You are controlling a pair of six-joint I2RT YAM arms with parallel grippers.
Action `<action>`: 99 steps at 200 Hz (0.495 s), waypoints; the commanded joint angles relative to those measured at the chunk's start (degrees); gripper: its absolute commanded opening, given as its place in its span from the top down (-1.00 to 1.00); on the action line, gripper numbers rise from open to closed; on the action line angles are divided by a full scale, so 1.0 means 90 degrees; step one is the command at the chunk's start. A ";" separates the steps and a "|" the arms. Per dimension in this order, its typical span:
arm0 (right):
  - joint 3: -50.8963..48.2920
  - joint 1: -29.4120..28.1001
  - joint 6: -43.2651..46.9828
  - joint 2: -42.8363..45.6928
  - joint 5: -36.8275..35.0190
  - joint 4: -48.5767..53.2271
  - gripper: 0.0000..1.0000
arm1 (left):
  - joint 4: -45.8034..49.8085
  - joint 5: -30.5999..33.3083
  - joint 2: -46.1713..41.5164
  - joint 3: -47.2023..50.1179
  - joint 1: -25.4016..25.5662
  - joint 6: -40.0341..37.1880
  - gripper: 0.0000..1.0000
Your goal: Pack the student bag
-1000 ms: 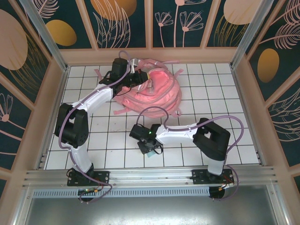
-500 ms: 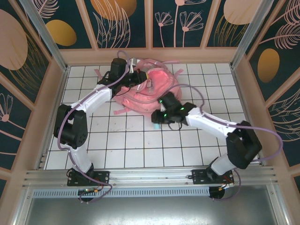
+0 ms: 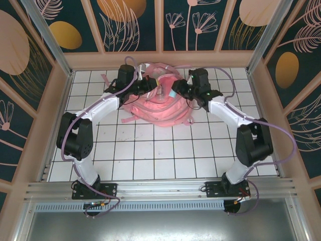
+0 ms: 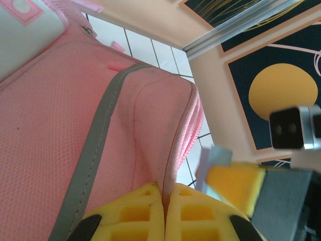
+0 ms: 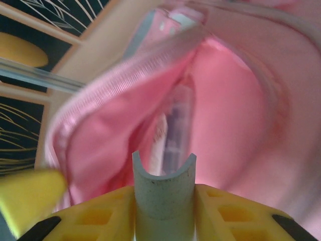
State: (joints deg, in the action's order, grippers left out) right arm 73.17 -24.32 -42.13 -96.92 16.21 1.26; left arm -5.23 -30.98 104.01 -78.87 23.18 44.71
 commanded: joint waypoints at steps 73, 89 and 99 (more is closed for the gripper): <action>0.0739 -0.0293 -0.1454 -0.1209 0.0072 -0.1373 -0.35 | -0.1124 -0.0331 -0.0503 0.0160 -0.0066 0.0461 1.00; 0.0446 -0.0229 -0.1329 -0.0892 -0.0034 -0.1335 -0.41 | -0.1165 -0.0341 -0.0483 0.0150 -0.0058 0.0486 1.00; 0.0300 -0.0214 -0.1175 -0.0692 -0.0138 -0.1248 -0.42 | -0.1203 -0.0339 -0.0458 0.0150 -0.0066 0.0521 1.00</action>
State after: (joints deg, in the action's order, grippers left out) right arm 78.52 -26.57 -53.95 -108.88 16.49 -8.10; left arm -9.26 -31.94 103.35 -76.82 22.63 47.94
